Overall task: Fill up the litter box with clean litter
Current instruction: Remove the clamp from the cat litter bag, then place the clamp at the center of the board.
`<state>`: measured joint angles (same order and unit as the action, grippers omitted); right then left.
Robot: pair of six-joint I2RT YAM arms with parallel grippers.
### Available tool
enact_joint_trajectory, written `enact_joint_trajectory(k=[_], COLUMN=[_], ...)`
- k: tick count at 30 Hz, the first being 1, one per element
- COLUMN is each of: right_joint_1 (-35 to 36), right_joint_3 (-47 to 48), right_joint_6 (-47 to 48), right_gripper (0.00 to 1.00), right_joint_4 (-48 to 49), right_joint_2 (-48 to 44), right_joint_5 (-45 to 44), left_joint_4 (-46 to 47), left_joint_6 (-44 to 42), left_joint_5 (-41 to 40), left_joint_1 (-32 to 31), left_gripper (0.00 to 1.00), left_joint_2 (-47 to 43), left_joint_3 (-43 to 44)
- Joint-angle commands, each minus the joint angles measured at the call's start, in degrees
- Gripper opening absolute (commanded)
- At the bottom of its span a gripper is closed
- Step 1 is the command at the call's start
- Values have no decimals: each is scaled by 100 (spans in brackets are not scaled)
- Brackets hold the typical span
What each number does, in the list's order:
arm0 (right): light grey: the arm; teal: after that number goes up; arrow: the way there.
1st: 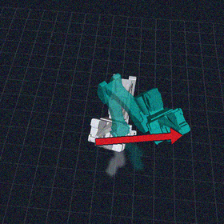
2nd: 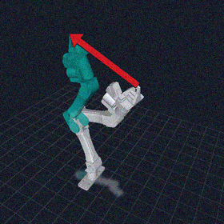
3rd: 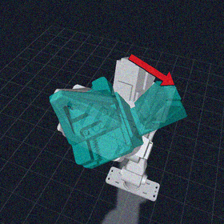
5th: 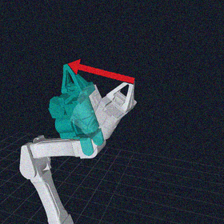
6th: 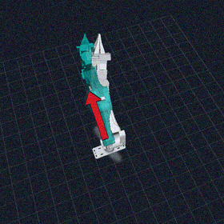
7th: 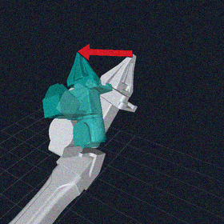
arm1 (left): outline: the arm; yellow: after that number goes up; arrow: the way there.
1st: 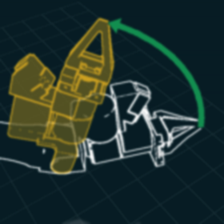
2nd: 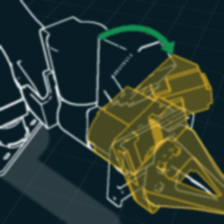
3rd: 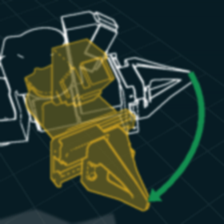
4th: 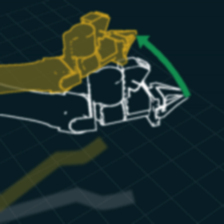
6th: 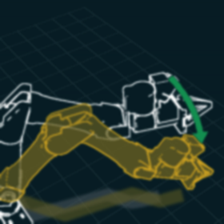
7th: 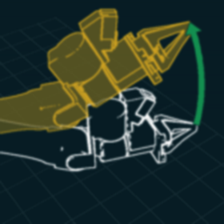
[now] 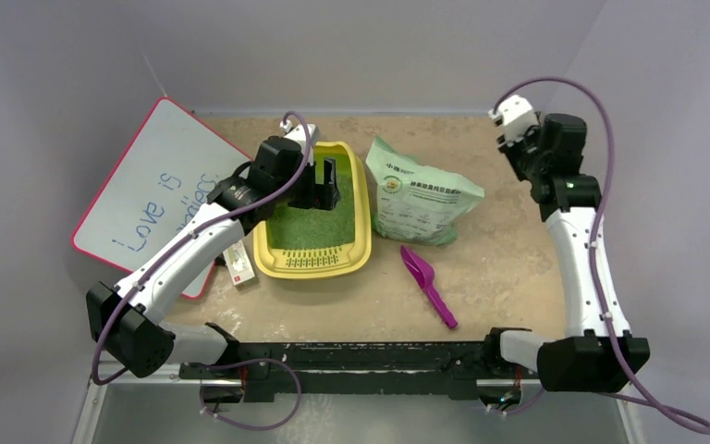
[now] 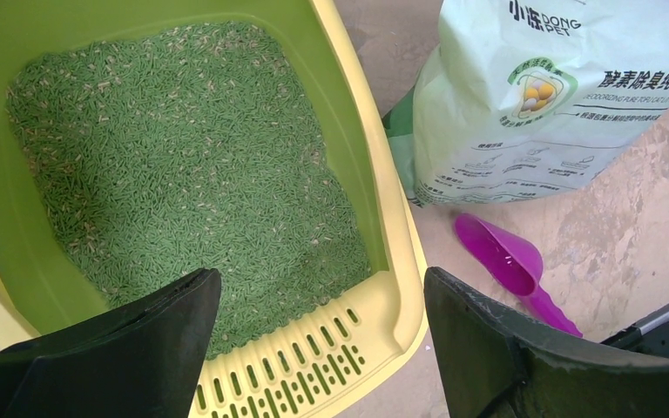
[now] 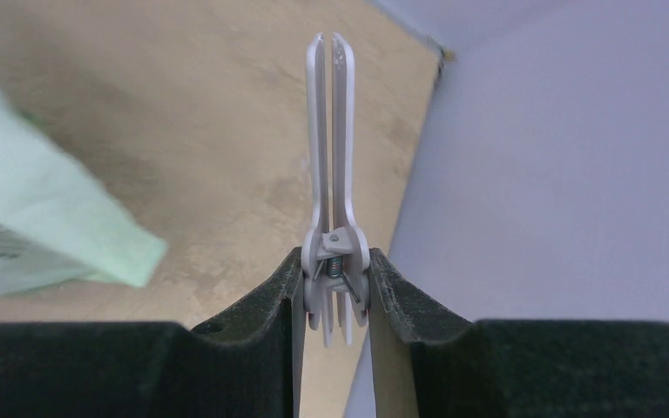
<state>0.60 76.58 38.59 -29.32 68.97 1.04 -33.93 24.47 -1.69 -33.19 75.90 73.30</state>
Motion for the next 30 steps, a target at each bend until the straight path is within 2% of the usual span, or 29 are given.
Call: enact_joint_trajectory(k=[1, 3, 7, 11, 14, 17, 23, 27, 30], right_joint_1=[-720, -920, -1542, -1840, -1951, -1979, -1993, -1991, -1990], right_joint_3=[-51, -319, -1036, -1863, -2494, -2826, -2727, -2778, -2806], right_joint_6=[-1878, -2735, -3936, -4594, -4973, -5179, -5088, -5036, -4976], right_gripper=[18, 23, 23, 22, 22, 22, 23, 28, 34], right_joint_4=[368, 398, 446, 588, 1054, 1386, 1306, 1374, 1333], right_joint_2=[179, 143, 60, 163, 275, 533, 1265, 1464, 1449], right_joint_5=[-625, -758, 12, 846, 1478, 1662, 1802, 1926, 1471], left_joint_4=[125, 130, 133, 111, 97, 104, 117, 56, 42], left_joint_6=[-82, -83, -87, -131, -158, -162, -161, -163, -161], left_joint_5=[-59, -99, -119, -121, -132, -105, -127, -170, -178], left_joint_1=[-25, -28, -30, -25, -30, -30, -30, -30, -30], left_gripper=[86, 86, 86, 86, 86, 86, 86, 86, 86], left_joint_2=[-121, -155, -188, -206, -216, -239, -351, -372, -377], left_joint_3=[251, 236, 220, 181, 168, 197, 202, 222, 228])
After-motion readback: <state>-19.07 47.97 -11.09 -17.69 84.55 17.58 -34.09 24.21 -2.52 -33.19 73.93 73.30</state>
